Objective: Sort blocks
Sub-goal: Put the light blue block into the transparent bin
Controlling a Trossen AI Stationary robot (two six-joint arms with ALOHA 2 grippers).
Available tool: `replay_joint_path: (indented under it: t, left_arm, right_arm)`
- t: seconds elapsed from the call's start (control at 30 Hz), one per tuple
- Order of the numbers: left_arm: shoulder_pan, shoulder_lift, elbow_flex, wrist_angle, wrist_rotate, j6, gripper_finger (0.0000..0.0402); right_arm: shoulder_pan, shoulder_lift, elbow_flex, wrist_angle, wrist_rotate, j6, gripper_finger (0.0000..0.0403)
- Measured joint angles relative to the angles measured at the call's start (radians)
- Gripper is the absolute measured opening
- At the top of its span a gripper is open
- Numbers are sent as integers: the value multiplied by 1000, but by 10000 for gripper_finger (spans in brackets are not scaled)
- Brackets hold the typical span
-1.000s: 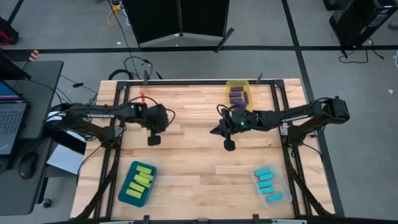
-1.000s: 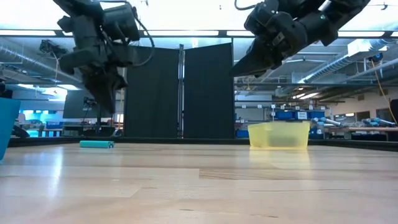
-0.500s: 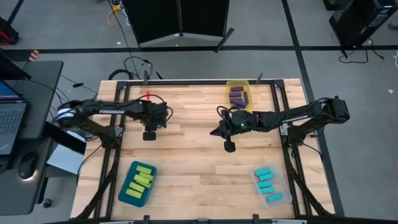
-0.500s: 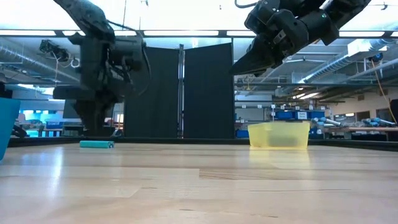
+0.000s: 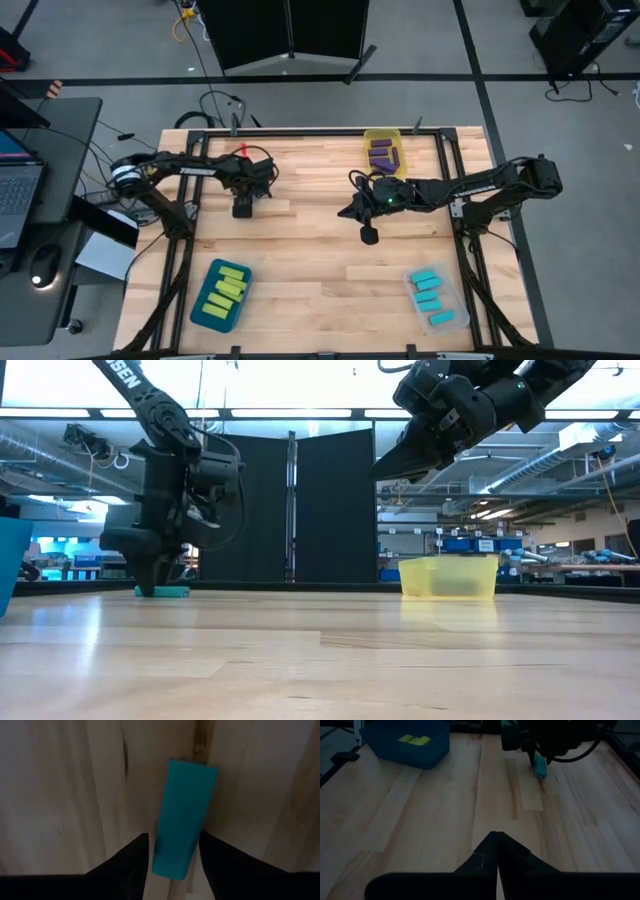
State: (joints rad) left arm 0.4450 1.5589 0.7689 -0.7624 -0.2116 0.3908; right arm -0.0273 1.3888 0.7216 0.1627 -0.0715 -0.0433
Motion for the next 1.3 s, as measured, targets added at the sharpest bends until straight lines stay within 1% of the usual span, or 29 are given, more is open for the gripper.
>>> replay_joint_path:
  t: [0.13, 0.23, 0.3, 0.43, 0.53, 0.63, 0.8, 0.87, 0.97, 1.07, 1.13, 1.23, 1.3]
  left_arm:
    - [2, 1, -1, 3, 25, 0, 182]
    - [6, 1, -1, -1, 109, -5, 172]
    - [4, 2, -2, -2, 153, -6, 159]
    - [3, 2, -2, -2, 199, -14, 127]
    - [0, 2, -2, -1, 238, -27, 109]
    - [-9, 2, -2, 4, 285, -30, 107]
    - [-69, -4, 18, 3, 299, -43, 107]
    - [-101, -14, 26, 29, 313, -66, 107]
    - [-156, -39, 33, 151, 339, -122, 107]
    - [-223, -45, 21, 311, 311, -197, 107]
    - [-280, -45, 11, 454, 267, -235, 107]
    - [-363, -44, -7, 674, 143, -294, 107]
    - [-409, -44, -14, 803, 76, -329, 107]
  right_arm:
    - [0, 0, 0, 0, 0, 0, 18]
    - [1, 0, 0, -2, 0, 0, 21]
    - [6, 0, 0, -6, 0, 0, 21]
    - [34, 0, 0, -33, 0, 1, 21]
    - [62, 0, 0, -55, 13, 33, 21]
    - [94, 0, 0, -64, 64, 74, 21]
    - [146, 0, 0, -70, 90, 100, 21]
    - [168, 0, 0, -83, 121, 106, 21]
    - [193, 0, 0, -114, 209, 169, 21]
    - [212, 0, -16, -84, 302, 273, 21]
    - [226, -1, -44, -45, 359, 339, 21]
    - [239, 0, -72, -6, 428, 449, 21]
    - [250, 0, -75, 2, 501, 489, 21]
